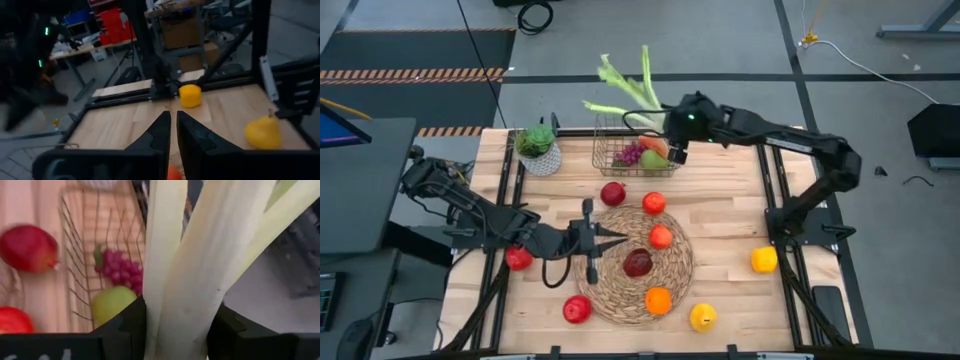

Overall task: Build produce basket
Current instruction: Put the celery into the wire basket

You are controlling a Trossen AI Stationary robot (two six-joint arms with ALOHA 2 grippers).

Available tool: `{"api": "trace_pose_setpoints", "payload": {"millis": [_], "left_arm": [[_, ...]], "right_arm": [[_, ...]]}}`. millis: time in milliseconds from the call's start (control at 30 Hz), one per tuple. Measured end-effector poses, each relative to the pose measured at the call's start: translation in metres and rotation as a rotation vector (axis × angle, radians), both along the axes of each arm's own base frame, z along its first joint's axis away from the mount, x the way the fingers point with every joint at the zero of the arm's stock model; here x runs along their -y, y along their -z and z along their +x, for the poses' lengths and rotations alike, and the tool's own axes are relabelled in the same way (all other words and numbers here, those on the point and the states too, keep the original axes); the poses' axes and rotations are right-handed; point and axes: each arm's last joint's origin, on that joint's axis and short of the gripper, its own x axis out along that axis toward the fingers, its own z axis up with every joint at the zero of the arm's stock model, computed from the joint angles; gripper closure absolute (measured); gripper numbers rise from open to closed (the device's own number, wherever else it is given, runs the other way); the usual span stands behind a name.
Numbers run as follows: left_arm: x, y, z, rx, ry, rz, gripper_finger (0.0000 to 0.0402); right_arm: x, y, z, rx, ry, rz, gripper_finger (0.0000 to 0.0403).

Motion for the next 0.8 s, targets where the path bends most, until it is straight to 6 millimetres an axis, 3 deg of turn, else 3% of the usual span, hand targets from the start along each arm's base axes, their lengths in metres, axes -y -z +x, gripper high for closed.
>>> {"api": "trace_pose_setpoints", "payload": {"millis": [200,433,600,800], "left_arm": [[-0.021,0.003,0.008,-0.034,-0.076,0.019,0.0363],[-0.036,0.007,0.012,-0.06,-0.134,0.004,0.0363],[-0.036,0.009,0.011,-0.079,-0.139,-0.01,0.0363],[-0.036,0.012,0.01,-0.107,-0.144,-0.021,0.0363]], "right_arm": [[0.034,0.047,0.018,-0.12,-0.014,0.063,0.0247],[0.05,0.081,0.029,-0.188,0.021,0.112,0.0246],[0.048,0.081,0.029,-0.147,0.069,0.176,0.0224],[0.041,0.073,0.027,-0.069,0.1,0.28,0.0156]]}}
